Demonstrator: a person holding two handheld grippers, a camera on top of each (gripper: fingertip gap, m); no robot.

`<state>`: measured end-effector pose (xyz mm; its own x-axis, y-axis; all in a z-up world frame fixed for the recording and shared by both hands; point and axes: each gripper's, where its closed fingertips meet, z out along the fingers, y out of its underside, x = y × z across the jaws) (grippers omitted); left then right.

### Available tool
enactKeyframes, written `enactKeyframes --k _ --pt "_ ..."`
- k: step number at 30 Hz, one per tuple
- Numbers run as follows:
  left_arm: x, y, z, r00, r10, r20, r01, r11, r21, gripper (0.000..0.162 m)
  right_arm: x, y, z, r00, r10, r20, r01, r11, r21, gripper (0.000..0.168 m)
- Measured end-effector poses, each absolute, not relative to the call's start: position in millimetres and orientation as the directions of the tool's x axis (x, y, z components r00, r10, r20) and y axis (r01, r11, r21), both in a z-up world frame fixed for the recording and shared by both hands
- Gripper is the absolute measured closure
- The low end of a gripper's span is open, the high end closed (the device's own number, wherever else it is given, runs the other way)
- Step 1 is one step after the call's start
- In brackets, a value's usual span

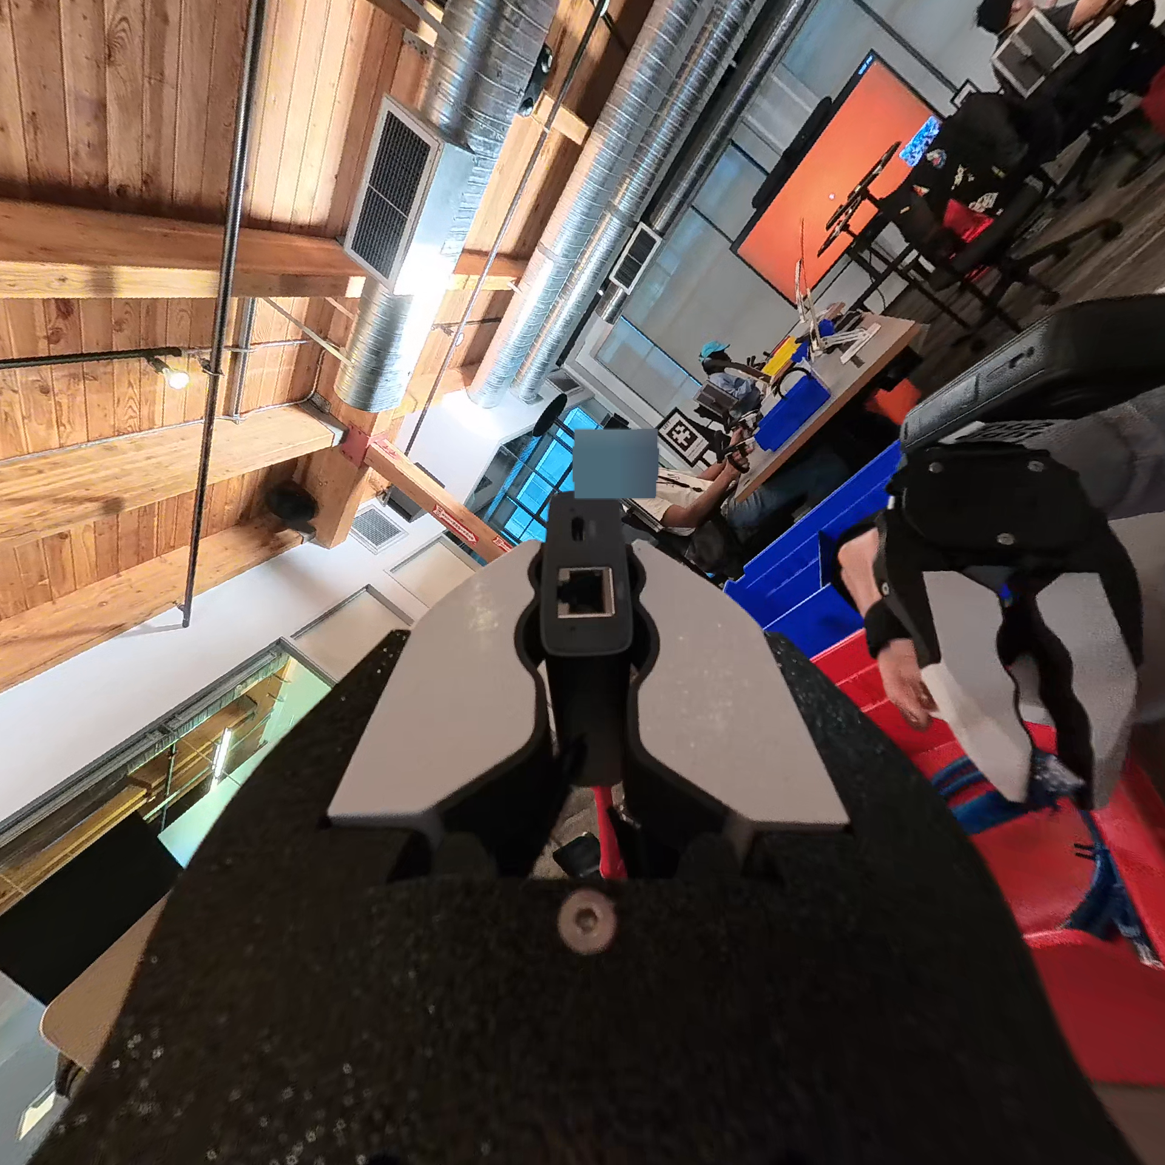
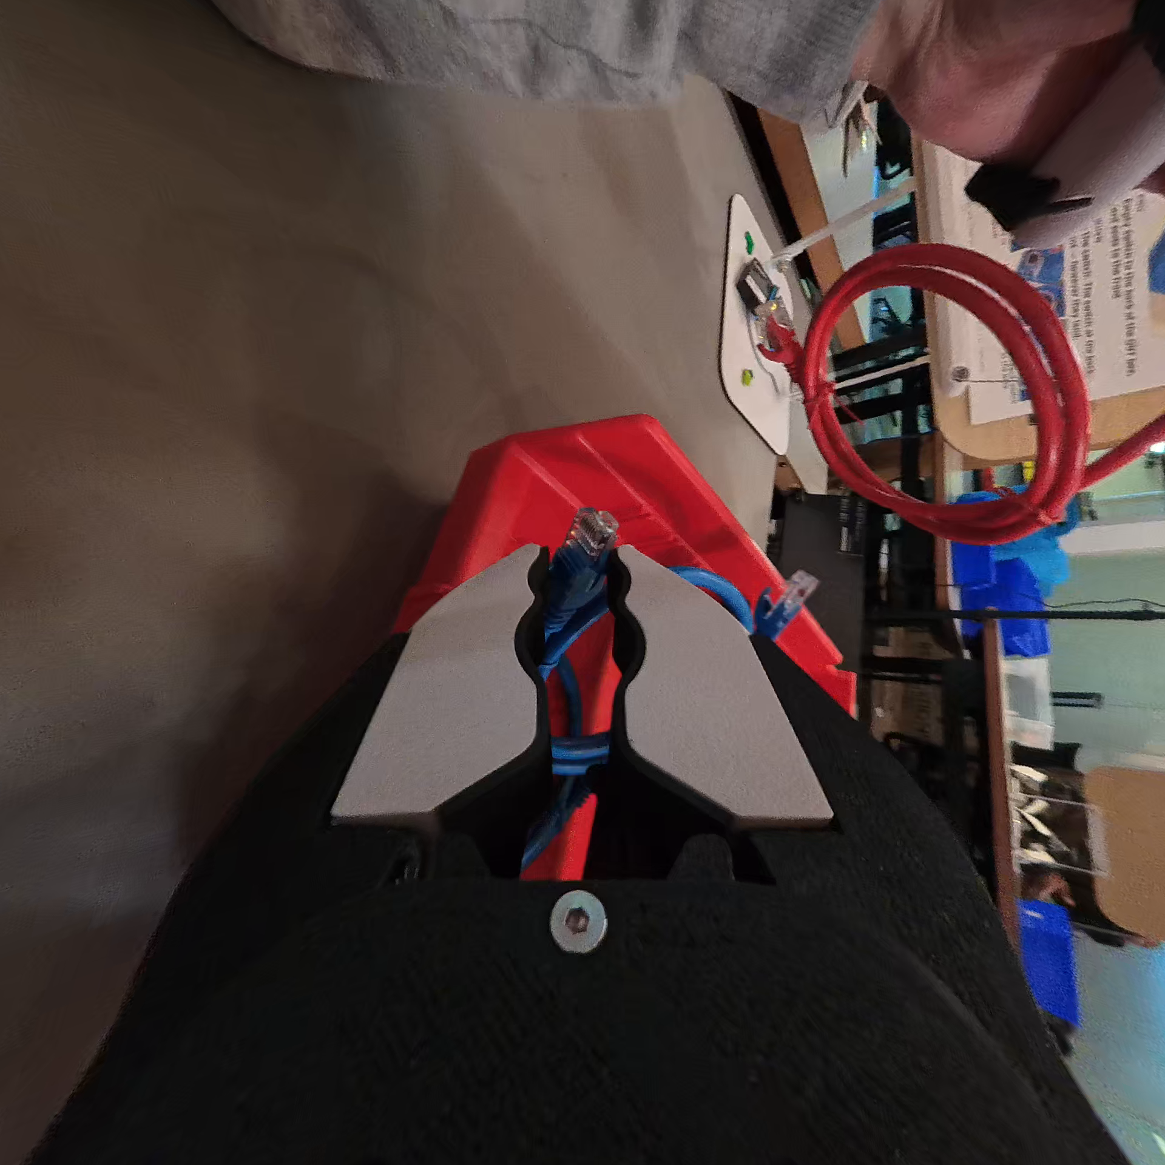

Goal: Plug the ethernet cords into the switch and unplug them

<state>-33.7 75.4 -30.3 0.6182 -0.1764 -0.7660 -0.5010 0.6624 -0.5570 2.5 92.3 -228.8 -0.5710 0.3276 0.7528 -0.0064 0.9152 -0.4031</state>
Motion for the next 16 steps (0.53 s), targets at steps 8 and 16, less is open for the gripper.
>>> enactKeyframes --k 8,16 --pt "-28.5 61.0 -21.5 0.658 -0.308 -0.687 -0.277 0.749 -0.601 0.141 -11.3 103.2 -224.6 -0.517 0.332 0.789 0.062 0.934 -0.353 0.152" --pt "-45.9 5.4 9.3 0.568 -0.653 -0.501 0.416 0.753 -0.51 0.141 -16.1 104.0 -194.0 -0.446 0.326 0.834 0.117 0.944 -0.307 0.152"
